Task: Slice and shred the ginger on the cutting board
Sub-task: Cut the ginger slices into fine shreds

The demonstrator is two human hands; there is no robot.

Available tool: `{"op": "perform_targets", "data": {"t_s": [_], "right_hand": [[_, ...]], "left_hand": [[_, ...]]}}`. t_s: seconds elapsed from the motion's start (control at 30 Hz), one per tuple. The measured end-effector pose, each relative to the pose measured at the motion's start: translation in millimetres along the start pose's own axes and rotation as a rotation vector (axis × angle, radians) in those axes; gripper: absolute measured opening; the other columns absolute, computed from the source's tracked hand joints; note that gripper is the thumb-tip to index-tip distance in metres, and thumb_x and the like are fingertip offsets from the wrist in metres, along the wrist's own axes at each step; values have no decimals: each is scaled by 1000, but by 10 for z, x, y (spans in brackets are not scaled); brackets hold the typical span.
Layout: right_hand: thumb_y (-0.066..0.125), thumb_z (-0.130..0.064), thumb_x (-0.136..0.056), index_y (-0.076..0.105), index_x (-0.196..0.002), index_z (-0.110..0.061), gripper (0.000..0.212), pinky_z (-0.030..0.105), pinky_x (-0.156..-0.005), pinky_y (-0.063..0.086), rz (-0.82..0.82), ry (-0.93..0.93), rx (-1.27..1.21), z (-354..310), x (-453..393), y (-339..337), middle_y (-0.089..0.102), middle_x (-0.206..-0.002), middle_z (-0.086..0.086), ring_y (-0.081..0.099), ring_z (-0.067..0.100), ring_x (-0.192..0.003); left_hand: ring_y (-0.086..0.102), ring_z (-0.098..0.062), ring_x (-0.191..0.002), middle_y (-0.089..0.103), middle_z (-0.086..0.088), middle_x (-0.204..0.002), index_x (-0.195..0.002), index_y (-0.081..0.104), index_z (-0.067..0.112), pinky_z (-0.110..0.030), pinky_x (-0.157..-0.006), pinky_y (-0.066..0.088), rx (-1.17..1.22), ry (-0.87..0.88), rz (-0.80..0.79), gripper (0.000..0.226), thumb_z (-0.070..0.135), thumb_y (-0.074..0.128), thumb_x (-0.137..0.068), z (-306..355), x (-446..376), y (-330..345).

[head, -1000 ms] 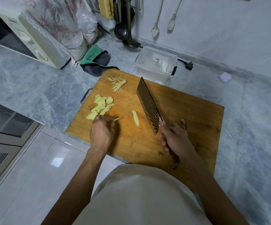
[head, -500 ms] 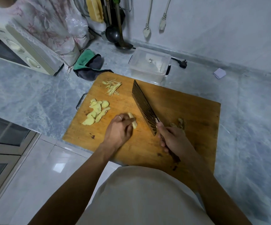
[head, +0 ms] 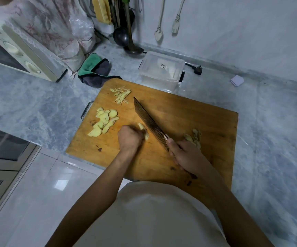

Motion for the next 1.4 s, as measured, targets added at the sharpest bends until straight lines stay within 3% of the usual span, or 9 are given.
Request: {"op": "perform_targets", "data": {"t_s": [0.17, 0.3, 0.47, 0.63, 0.83, 1.07, 1.17, 1.3, 1.4], "right_hand": [[35, -57, -103, 55, -78, -13, 55, 31, -56, 41, -55, -69, 96, -46, -3, 24, 47, -59, 2, 46, 11, -45], [35, -60, -102, 56, -77, -16, 55, 33, -60, 42, -91, -59, 107, 6, 2, -29, 47, -59, 1, 49, 13, -50], [36, -60, -103, 57, -76, -15, 56, 30, -62, 40, -105, -75, 148, 77, 26, -140, 48, -59, -4, 49, 9, -50], [33, -60, -103, 55, -76, -16, 56, 30, -57, 38, -26, -90, 58, 129, -16, -275, 49, -59, -2, 47, 9, -46], [35, -60, -103, 54, -71, -19, 56, 28, -54, 40, -53, -109, 143, 192, -59, -433, 50, -57, -5, 48, 3, -42], [34, -59, -104, 53, -73, -16, 56, 31, -55, 41, -127, -166, 189, 199, -92, -370, 51, -62, 1, 49, 10, -48], [34, -58, -104, 56, -75, -13, 57, 31, -54, 42, -133, -163, 178, 180, -103, -322, 54, -64, 3, 52, 14, -53], [36, -58, -104, 53, -69, -21, 53, 31, -60, 44, -107, -176, 167, 158, -99, -264, 56, -64, -1, 53, 12, -57], [36, -59, -104, 53, -71, -23, 52, 31, -60, 44, -93, -167, 173, 157, -63, -251, 55, -64, -3, 54, 13, -58]], "left_hand": [[64, -23, -46, 64, -9, -48, -56, 67, 3, -34, -58, 59, 137, -261, -29, 35, 20, 78, -84, -111, -165, 166], [58, -21, -38, 60, -11, -49, -58, 60, 2, -28, -42, 48, 208, -388, -27, 37, 11, 66, -93, -131, -132, 228], [65, -26, -48, 66, -18, -60, -68, 67, -4, -30, -47, 53, 280, -309, 37, 25, 7, 67, -91, -126, 157, 220], [65, -25, -61, 69, -14, -68, -69, 67, 4, -32, -57, 56, 383, -255, 32, 25, 8, 61, -93, -42, 332, 157], [62, -16, -50, 69, -8, -66, -73, 70, 6, -22, -45, 52, 394, -255, 42, 20, 12, 68, -91, 30, 320, 154], [64, -21, -56, 70, -13, -71, -76, 71, 3, -34, -63, 60, 375, -190, 143, 16, 10, 69, -90, -1, 318, 132], [67, -19, -58, 72, -11, -76, -85, 73, 3, -30, -57, 59, 374, -154, 162, 9, 12, 73, -88, -49, 333, 106], [67, -19, -53, 73, -12, -75, -82, 73, 3, -26, -49, 56, 329, -145, 190, 11, 12, 72, -89, -47, 247, 67], [65, -19, -54, 71, -10, -72, -81, 72, 5, -28, -52, 57, 292, -94, 181, 8, 6, 69, -89, -60, 251, 105]]}}
Point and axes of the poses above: each hand's wrist, its own x-axis away from the middle knuckle, its own y-axis out of the palm, z = x × y, the point moved 3 cm from there along -x, towards the middle knuckle
